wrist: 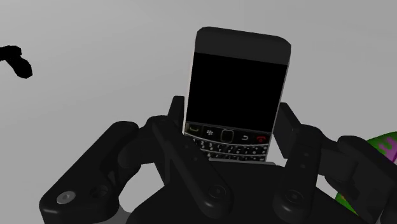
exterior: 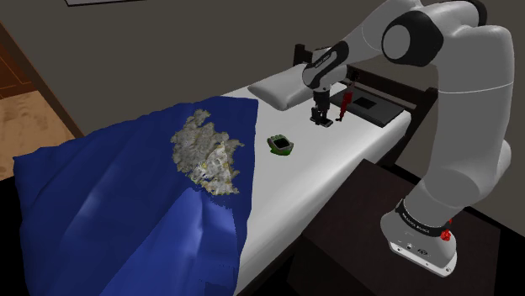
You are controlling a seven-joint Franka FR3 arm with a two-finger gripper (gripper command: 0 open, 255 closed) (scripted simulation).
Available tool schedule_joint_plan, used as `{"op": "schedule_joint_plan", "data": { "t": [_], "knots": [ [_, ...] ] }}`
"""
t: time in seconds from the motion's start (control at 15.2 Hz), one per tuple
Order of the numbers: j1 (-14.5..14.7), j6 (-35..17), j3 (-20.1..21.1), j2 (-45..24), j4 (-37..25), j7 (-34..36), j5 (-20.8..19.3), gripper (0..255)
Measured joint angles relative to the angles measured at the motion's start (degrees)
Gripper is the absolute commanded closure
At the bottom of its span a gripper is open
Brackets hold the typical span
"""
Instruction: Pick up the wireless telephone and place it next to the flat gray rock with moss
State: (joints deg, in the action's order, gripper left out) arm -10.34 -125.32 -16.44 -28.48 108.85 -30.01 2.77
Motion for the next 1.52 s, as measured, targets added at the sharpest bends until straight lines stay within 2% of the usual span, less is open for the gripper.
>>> {"op": "schedule_joint_plan", "data": {
  "t": [0.79, 1.32, 1.52],
  "knots": [
    [11.1, -2.5, 4.0, 7.3, 10.2, 14.5, -0.4, 255],
    [17.9, -3.2, 7.8, 8.5, 12.2, 24.1, 0.4, 255],
    [20.5, -2.4, 9.3, 7.9, 10.8, 28.0, 0.9, 255]
  ]
}}
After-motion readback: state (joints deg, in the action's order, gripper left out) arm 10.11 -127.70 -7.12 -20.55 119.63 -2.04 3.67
